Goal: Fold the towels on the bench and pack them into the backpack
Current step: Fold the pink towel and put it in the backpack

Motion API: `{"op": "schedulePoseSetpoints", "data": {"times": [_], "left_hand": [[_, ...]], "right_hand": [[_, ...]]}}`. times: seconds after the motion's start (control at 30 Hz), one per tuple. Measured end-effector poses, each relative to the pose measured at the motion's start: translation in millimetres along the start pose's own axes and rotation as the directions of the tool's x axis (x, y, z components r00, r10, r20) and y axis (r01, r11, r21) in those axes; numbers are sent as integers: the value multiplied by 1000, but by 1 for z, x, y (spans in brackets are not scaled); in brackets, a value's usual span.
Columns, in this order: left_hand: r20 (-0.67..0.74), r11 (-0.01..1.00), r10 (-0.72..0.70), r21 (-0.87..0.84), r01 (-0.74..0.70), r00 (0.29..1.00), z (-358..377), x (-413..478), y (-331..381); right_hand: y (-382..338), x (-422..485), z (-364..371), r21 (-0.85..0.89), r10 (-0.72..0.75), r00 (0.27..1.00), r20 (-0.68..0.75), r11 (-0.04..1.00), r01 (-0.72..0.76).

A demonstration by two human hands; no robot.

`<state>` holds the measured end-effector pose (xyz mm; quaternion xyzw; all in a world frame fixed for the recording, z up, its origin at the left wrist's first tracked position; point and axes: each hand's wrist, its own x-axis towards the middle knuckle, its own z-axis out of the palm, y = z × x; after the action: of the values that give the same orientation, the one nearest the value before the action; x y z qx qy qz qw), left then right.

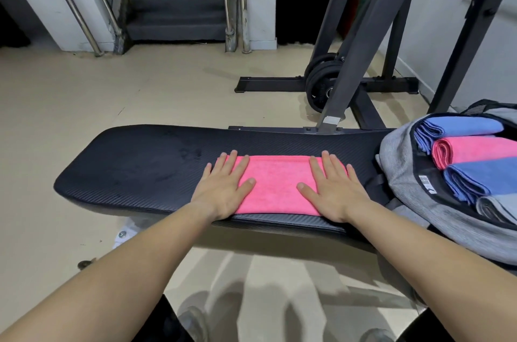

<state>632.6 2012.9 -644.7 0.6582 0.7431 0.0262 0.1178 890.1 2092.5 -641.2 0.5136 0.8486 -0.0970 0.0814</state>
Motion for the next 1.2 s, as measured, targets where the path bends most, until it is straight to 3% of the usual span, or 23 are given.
{"op": "schedulePoseSetpoints", "data": {"times": [0.1,0.17,0.27,0.37,0.63,0.97,1.2], "left_hand": [[-203,991,-90,-116,67,975,-6,-8,0],[-317,978,-205,-98,183,926,-12,-14,-1],[-231,928,-373,-63,368,899,-21,-20,-4],[-117,900,-434,-89,426,893,-23,-18,-5],[-77,872,-416,-315,374,906,-32,-6,-1],[-285,686,-396,-724,75,873,-91,5,1],[-318,632,-347,-774,-31,882,-96,19,29]], "right_hand": [[-7,-7,-6,-76,-128,985,-116,990,120],[-15,-10,-11,-71,-220,963,-154,975,211],[-25,-11,-9,-37,-255,961,-107,967,252],[-25,-9,-2,-46,-236,972,-17,971,235],[-24,-4,3,-50,-223,975,21,973,224],[-65,23,0,-37,-182,983,-16,983,182],[-90,35,-3,-20,-193,981,-30,981,193]]}}
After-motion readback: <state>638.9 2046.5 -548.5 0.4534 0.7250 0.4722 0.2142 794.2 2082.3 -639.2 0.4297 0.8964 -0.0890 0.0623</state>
